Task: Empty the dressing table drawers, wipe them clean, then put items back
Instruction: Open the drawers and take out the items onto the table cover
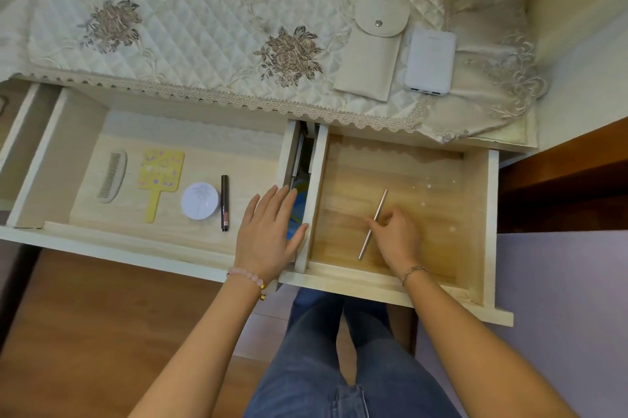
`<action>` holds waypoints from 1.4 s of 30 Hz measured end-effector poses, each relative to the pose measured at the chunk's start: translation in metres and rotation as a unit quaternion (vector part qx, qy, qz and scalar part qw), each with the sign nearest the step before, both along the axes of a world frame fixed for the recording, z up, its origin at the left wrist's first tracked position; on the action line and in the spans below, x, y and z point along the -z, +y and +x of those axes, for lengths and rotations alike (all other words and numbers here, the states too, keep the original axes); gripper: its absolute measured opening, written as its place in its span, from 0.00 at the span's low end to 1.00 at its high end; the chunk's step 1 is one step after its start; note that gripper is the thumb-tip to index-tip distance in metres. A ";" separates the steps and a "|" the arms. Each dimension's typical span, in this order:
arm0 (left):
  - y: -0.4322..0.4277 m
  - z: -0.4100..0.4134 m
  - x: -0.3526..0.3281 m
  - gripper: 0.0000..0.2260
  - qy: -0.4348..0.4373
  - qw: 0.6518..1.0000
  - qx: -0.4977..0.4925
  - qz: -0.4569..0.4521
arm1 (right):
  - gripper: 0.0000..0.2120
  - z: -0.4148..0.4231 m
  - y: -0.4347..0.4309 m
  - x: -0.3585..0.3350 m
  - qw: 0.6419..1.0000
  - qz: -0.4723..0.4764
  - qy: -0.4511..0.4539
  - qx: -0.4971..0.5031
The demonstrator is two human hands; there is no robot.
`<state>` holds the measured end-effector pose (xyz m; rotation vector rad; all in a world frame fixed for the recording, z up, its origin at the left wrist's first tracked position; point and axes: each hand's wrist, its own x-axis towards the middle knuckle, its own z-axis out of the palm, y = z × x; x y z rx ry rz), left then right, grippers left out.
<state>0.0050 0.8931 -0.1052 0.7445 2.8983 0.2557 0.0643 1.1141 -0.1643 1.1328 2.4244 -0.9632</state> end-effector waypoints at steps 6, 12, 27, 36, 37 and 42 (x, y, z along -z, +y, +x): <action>-0.010 -0.008 0.001 0.26 0.006 1.000 0.001 0.012 | 0.11 -0.009 -0.008 0.006 0.998 0.001 -0.051 0.044; -0.022 -0.013 0.003 0.25 0.018 0.999 -0.002 0.029 | 0.07 -0.011 -0.007 -0.004 0.996 -0.035 -0.046 0.068; -0.072 -0.038 0.036 0.05 -0.204 0.861 -0.443 0.143 | 0.02 -0.029 -0.028 -0.052 0.975 -0.139 0.132 0.116; -0.073 -0.046 0.055 0.09 -0.264 0.865 -0.424 0.052 | 0.02 -0.042 -0.046 -0.059 0.973 -0.165 0.131 0.098; -0.072 -0.046 0.057 0.09 -0.264 0.864 -0.425 0.050 | 0.02 -0.043 -0.047 -0.059 0.972 -0.169 0.130 0.097; -0.071 -0.051 0.055 0.07 -0.276 0.836 -0.464 0.095 | 0.03 -0.044 -0.050 -0.064 0.969 -0.181 0.129 0.105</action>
